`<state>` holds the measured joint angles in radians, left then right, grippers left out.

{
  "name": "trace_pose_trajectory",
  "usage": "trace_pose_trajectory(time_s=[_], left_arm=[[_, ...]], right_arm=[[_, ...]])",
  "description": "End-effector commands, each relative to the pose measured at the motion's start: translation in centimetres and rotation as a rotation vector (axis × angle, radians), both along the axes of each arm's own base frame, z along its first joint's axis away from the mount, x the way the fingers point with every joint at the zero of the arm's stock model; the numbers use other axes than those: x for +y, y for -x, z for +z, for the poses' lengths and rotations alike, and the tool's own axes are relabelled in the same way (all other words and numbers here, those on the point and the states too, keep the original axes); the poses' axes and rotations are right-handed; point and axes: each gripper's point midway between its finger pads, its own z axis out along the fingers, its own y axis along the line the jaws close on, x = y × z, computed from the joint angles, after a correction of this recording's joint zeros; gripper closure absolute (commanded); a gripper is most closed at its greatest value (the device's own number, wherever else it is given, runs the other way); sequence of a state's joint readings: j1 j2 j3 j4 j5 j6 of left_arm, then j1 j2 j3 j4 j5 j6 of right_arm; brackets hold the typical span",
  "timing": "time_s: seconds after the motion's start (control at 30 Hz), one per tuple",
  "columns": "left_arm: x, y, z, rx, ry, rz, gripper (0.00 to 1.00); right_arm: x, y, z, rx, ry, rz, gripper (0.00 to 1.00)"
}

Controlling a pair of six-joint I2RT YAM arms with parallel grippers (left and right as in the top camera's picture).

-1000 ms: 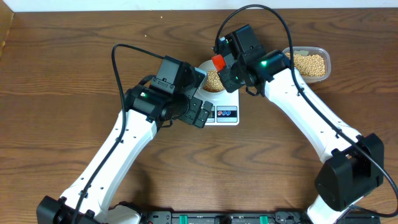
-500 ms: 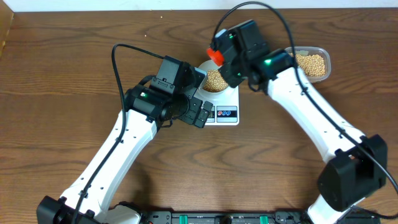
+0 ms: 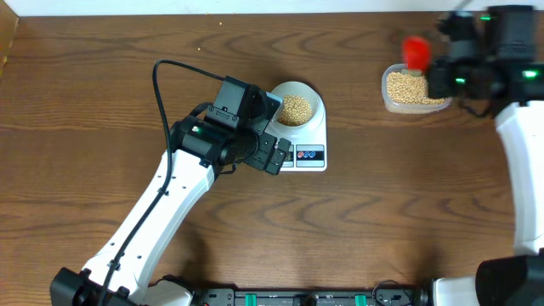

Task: Scoop item into bowl and weigh 50g on scale
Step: 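Return the empty scoop with the right gripper into the soybean tub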

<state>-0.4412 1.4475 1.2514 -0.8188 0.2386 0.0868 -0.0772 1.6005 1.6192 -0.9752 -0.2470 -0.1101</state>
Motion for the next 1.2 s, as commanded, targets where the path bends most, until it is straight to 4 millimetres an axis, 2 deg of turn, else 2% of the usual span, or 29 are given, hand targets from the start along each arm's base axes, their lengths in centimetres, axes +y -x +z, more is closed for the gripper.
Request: trace_pose_trajectory(time_s=[0.0,0.13,0.33,0.47,0.63,0.87,1.17], left_arm=[[-0.1,0.2,-0.3,0.009,-0.001,-0.019,0.00],[-0.1,0.2,-0.3,0.009,-0.001,-0.019,0.00],[-0.1,0.2,-0.3,0.009,-0.001,-0.019,0.00],[-0.1,0.2,-0.3,0.009,-0.001,-0.019,0.01],[-0.1,0.2,-0.3,0.009,-0.001,-0.019,0.00],[-0.1,0.2,-0.3,0.009,-0.001,-0.019,0.00],[-0.1,0.2,-0.3,0.009,-0.001,-0.019,0.00]], right_arm=[[-3.7,0.3,-1.7,0.071,-0.035,-0.099,0.99],[-5.8,-0.1,-3.9,0.118,-0.022,-0.118,0.99],[-6.9,-0.9,-8.7,0.234,0.053,-0.142,0.98],[-6.8,-1.6,-10.8,0.273,0.093,-0.140,0.99],[-6.0,-2.4,-11.9,0.278,0.129,-0.123,0.99],[-4.9,-2.1,-12.7,0.308,0.122,-0.104,0.99],[-1.5,-2.0,-13.9,0.348,-0.064,-0.013,0.99]])
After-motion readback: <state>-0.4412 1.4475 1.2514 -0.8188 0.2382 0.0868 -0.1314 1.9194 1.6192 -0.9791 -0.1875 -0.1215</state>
